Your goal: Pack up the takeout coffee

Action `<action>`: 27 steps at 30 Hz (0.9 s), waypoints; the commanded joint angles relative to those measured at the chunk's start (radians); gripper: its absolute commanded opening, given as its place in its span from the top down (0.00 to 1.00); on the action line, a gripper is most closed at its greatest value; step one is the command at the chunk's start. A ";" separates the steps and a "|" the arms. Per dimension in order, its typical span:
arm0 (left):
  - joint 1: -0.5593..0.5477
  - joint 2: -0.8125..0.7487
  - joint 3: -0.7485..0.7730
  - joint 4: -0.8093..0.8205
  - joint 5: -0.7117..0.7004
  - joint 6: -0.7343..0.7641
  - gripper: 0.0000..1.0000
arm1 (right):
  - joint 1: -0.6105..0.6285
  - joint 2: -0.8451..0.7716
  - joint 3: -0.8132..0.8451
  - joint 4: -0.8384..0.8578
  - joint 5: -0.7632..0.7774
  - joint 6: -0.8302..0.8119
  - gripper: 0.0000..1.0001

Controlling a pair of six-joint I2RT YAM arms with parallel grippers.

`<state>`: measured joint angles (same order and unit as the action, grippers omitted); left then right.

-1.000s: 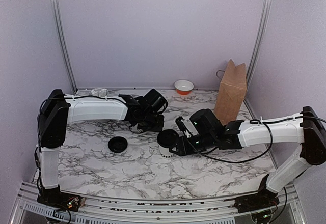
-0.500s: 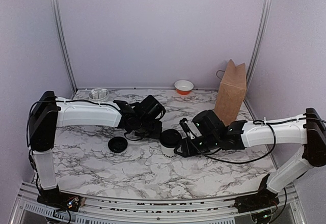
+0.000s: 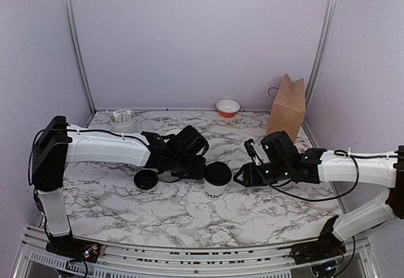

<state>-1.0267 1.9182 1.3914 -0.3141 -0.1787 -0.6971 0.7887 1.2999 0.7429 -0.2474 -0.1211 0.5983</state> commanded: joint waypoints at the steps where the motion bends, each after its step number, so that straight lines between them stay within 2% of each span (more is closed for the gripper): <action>1: -0.024 -0.033 -0.026 0.032 0.018 -0.025 0.64 | -0.020 -0.058 -0.020 -0.020 0.008 0.010 0.60; 19: -0.052 -0.148 -0.177 0.068 -0.027 -0.092 0.66 | -0.028 -0.091 -0.038 0.045 -0.057 0.083 0.58; 27: -0.003 -0.246 -0.195 0.096 0.043 -0.094 0.66 | -0.066 -0.076 -0.062 0.142 -0.118 0.133 0.61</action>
<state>-1.0595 1.7432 1.2125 -0.2573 -0.1780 -0.7826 0.7517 1.2190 0.6960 -0.1860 -0.1913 0.6918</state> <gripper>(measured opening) 0.343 0.401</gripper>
